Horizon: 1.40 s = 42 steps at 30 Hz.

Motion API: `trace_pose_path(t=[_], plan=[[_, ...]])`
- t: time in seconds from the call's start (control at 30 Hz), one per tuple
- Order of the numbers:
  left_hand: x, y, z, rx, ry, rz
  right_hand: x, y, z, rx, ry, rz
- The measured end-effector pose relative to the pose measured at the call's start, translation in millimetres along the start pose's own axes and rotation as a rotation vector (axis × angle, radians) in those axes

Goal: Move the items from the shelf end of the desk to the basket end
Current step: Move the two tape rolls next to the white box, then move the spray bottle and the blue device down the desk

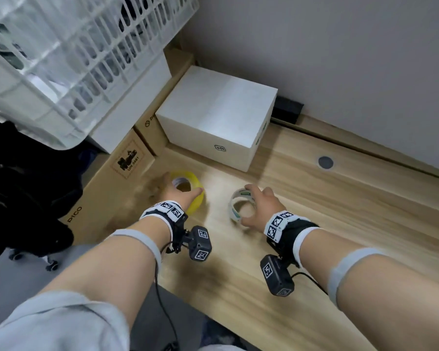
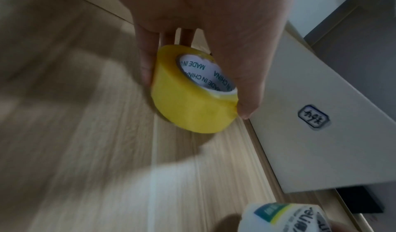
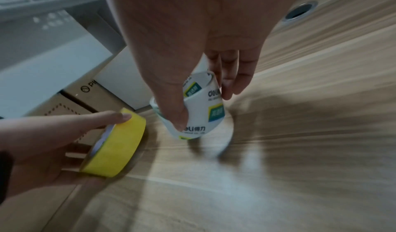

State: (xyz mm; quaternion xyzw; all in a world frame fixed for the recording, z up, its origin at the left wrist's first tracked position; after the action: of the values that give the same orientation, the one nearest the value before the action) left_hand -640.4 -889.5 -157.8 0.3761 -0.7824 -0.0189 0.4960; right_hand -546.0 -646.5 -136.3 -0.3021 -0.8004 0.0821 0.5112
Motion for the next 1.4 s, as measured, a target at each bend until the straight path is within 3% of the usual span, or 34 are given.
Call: trace_pose_path(t=[0.3, 0.47, 0.53, 0.63, 0.7, 0.77, 0.9, 1.0, 1.07, 1.2, 1.4], plan=[[13.2, 25.5, 57.0, -0.066, -0.01, -0.047, -14.6, -40.8, 47.2, -0.107, 0.086, -0.059], [25.6, 35.2, 60.0, -0.22, 0.082, -0.2, -14.8, -42.7, 54.1, -0.145, 0.108, 0.028], [27.0, 28.7, 54.0, -0.163, 0.079, -0.248, -11.2, -39.6, 50.0, -0.145, 0.122, 0.08], [19.7, 10.9, 29.8, -0.038, -0.001, -0.057, -0.6, -24.5, 29.8, -0.142, 0.135, 0.132], [12.2, 15.6, 4.2, -0.012, -0.069, 0.111, 11.6, -4.5, 5.7, -0.158, 0.147, 0.154], [4.5, 38.6, -27.9, -0.013, -0.047, 0.102, 28.2, 25.1, -25.7, -0.2, 0.173, 0.168], [-54.4, 113.5, -130.7, -0.276, -0.205, 0.094, 66.7, 112.8, -105.6, -0.322, 0.271, 0.263], [-126.9, 147.0, -227.9, -0.357, -0.41, -0.043, 87.4, 196.8, -186.0, -0.433, 0.33, 0.382], [-177.0, 160.7, -309.8, -0.423, -0.514, -0.02, 97.7, 256.9, -252.8, -0.508, 0.397, 0.481], [-265.5, 171.6, -507.3, -0.642, -0.718, 0.014, 111.2, 375.2, -406.1, -0.656, 0.57, 0.599], [-357.8, 141.8, -765.7, -0.83, -1.068, 0.085, 115.2, 522.4, -623.4, -0.894, 0.852, 0.775]])
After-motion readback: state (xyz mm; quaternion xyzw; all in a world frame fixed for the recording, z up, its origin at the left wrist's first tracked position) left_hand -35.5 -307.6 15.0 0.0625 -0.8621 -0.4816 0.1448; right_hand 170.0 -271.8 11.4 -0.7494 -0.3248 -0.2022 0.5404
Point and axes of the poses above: each hand's wrist, its own z-axis towards the middle knuckle, its own x-axis out of the back of the hand, y = z × x, the point moved 7 cm from there along z, towards the middle knuckle, and after that the axes turned 5 degrees about y, right-handed, at the moved point
